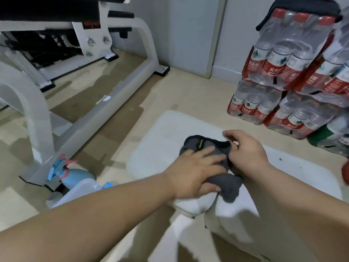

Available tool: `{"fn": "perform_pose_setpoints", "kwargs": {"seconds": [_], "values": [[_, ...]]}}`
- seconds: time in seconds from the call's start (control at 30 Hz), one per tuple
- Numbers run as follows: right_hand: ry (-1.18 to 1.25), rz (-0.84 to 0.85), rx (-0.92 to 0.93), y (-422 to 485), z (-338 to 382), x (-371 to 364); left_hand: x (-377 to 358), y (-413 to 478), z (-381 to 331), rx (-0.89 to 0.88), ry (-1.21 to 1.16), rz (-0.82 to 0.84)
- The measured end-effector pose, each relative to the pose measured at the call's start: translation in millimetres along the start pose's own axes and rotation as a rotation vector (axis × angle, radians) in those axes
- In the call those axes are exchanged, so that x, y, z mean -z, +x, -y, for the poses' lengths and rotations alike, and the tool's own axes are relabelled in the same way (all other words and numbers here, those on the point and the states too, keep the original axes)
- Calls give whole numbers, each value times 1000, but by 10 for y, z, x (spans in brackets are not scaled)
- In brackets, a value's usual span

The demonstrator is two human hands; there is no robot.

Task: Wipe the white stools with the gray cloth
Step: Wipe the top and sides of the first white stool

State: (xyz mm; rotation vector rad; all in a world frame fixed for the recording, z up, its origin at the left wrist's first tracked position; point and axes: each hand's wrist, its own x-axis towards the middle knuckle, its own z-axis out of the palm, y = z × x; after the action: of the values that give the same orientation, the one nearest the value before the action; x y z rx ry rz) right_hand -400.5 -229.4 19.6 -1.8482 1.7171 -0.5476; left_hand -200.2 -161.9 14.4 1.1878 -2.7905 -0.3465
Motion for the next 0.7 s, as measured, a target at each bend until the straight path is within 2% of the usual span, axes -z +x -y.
{"fn": "perform_pose_setpoints", "kwargs": {"seconds": [0.07, 0.1, 0.23, 0.3, 0.37, 0.47, 0.53, 0.6, 0.7], "values": [[41, -11, -22, -1, -36, -10, 51, 111, 344, -5, 21, -18], [24, -10, -2, -5, -57, -35, 96, 158, 502, 98, 49, -25], [7, 5, 19, -24, -73, -54, 215, 511, 787, 808, -6, -100], [120, 24, -43, -46, -42, -8, 227, 796, 648, 968, -53, -114], [244, 27, -110, -51, -26, 32, 184, 969, 451, 914, -64, -123], [271, 8, -159, -32, -58, 83, 73, 922, 132, 647, -44, -100], [295, 64, -170, -50, 0, 122, 102, 662, 27, 548, -73, -69], [174, 125, -131, -75, 43, 123, 68, 257, -86, 420, -11, -38], [-85, 119, 4, -89, 73, 75, -42, -380, -176, 108, 72, 5]]}}
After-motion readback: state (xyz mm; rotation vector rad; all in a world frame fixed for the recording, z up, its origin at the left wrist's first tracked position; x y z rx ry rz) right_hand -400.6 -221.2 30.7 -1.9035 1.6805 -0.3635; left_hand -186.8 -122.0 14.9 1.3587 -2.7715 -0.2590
